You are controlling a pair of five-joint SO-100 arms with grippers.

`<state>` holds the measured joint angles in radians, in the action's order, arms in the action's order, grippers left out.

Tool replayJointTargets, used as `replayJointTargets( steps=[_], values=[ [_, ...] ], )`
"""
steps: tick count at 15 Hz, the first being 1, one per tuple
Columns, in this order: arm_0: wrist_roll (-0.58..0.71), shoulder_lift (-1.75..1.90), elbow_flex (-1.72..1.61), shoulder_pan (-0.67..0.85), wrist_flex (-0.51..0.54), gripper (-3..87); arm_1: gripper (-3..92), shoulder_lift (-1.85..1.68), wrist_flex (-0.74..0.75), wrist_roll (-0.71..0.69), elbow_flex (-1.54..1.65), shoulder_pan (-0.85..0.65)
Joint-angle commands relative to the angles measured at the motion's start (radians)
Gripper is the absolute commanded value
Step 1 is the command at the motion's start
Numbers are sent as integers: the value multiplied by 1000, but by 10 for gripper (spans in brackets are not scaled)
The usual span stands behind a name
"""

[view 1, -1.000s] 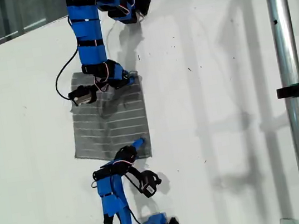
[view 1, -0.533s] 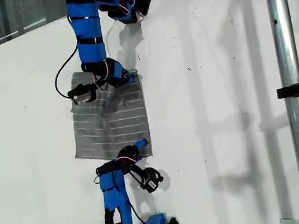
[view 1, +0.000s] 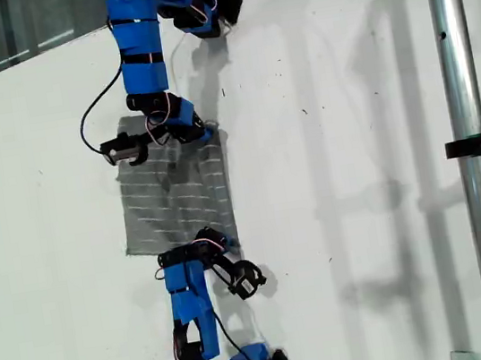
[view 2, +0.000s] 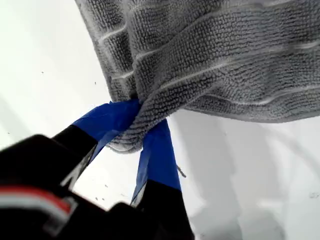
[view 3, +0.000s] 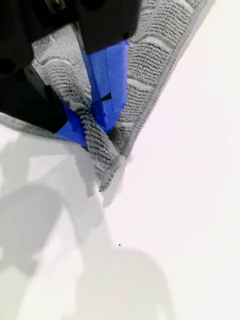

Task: Grasp corners of a towel and fold twice.

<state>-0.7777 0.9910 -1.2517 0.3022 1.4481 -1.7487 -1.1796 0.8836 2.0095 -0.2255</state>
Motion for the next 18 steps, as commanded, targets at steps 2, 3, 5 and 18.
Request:
replayJointTargets(
  steps=[2,3,5,18],
  values=[
    [-29,218,74,-118,161,-29,-2,-135,-110,37,-89,109],
    [-55,285,81,-170,190,-29,-3,-141,-164,63,-153,196],
    [-138,419,29,-261,206,-29,-3,-106,-209,121,-279,354],
    [331,291,218,400,48,-29,-3,-138,-265,-328,-319,-502]
  ],
)
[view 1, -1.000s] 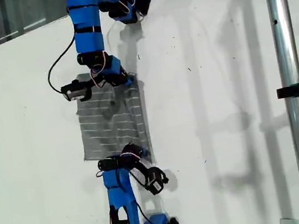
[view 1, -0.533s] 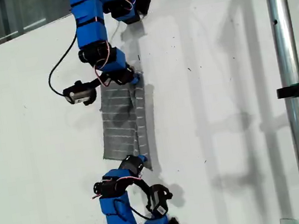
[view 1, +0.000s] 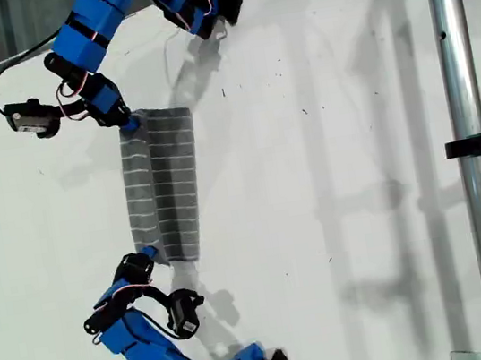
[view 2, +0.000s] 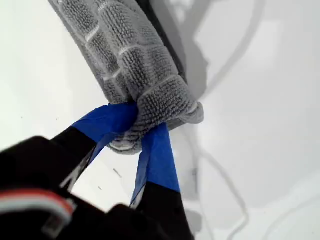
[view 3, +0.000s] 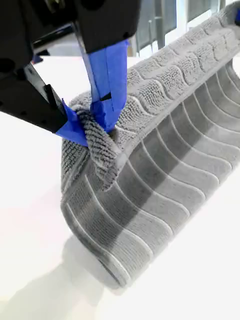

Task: Grasp corners of a towel and fold twice.

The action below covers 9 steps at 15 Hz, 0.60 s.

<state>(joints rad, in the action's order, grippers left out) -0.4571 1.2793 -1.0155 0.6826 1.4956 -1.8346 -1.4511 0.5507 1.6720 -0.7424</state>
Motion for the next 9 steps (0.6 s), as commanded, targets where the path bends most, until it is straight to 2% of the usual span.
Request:
replayJointTargets(
  steps=[1,3,6,8,9],
  values=[
    [-23,-23,-75,3,-17,-29,-3,-48,60,44,118,60],
    [-86,-135,-115,-12,-43,-28,-3,-21,201,117,316,106],
    [-110,-344,-11,-20,-8,-27,-3,95,364,164,466,109],
    [-137,-388,28,-17,12,94,-3,166,391,166,465,89],
    [-156,-362,23,-20,38,151,46,155,356,186,454,95]
  ],
)
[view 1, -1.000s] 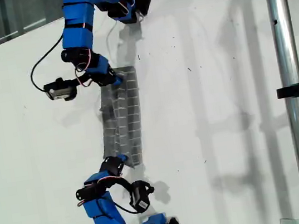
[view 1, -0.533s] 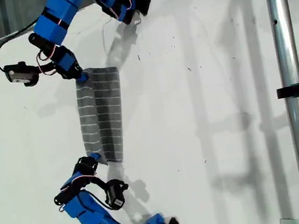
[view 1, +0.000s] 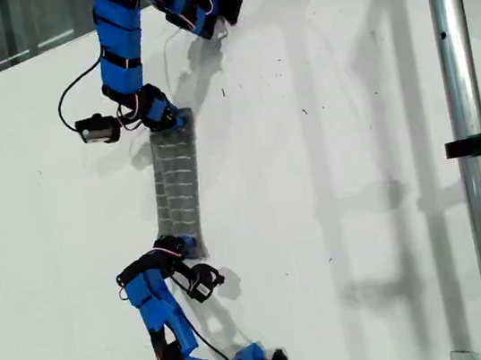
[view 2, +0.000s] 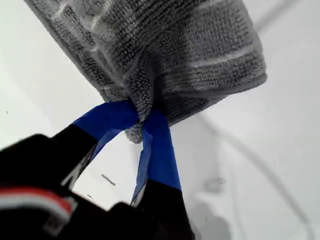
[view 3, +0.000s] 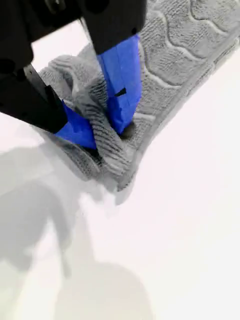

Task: Grasp corners of a towel and fold twice.

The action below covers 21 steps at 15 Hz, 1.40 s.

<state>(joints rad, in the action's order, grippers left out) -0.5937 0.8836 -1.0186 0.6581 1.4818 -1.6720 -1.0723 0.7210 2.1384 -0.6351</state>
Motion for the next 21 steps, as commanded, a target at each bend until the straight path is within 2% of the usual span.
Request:
replayJointTargets(
  steps=[1,3,5,6,8,11,15,21],
  values=[
    [-9,78,29,-11,100,244,164,-78,-86,38,-18,5],
    [-28,268,-21,-41,173,283,292,-383,-249,64,-17,26],
    [-60,517,-179,-44,173,368,318,-652,-373,75,28,-34],
    [-64,634,-287,-48,150,408,343,-750,-377,91,89,-71],
    [-97,865,-528,-84,67,432,375,-795,-313,117,160,-92],
    [-187,1313,-942,-189,-112,488,400,-782,-114,126,356,-141],
    [-370,1529,-1206,-364,-202,496,404,-522,112,144,345,-124],
    [-413,1730,-1301,-396,-169,489,389,-279,241,261,253,-91]
  ],
)
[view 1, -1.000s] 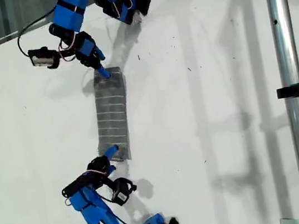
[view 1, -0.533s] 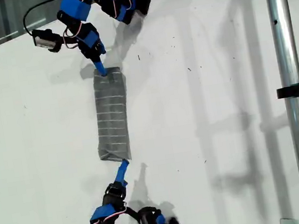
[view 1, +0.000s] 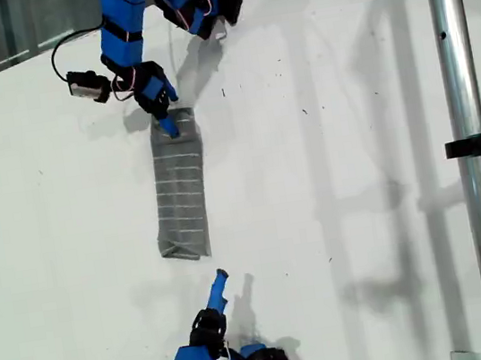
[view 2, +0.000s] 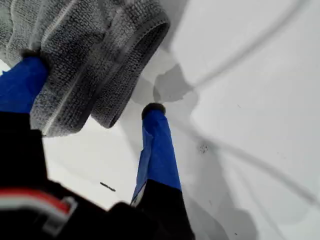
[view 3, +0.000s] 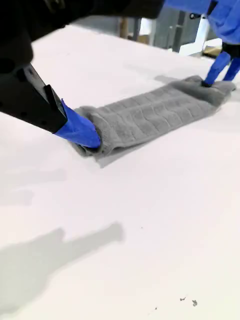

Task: Grasp corners of a towel and fold twice.

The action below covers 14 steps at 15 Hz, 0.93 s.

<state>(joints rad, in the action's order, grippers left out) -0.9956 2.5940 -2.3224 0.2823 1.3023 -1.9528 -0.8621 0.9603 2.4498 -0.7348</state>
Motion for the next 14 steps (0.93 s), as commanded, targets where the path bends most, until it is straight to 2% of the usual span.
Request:
replayJointTargets(
  steps=[1,2,5,6,11,12,14],
  values=[
    [-15,20,-6,-31,9,489,386,9,97,35,-52,29],
    [-26,21,-18,-43,6,488,375,37,161,60,-61,61],
    [-48,84,-44,-66,15,486,351,169,175,130,-163,137],
    [-52,127,-58,-69,29,483,354,155,126,141,-178,143],
    [-66,222,-98,-97,37,468,410,-123,-371,92,-172,63],
    [-64,222,-98,-97,37,468,409,-169,-407,91,-161,61],
    [-61,222,-100,-92,35,468,410,-130,-321,87,-124,58]
  ],
)
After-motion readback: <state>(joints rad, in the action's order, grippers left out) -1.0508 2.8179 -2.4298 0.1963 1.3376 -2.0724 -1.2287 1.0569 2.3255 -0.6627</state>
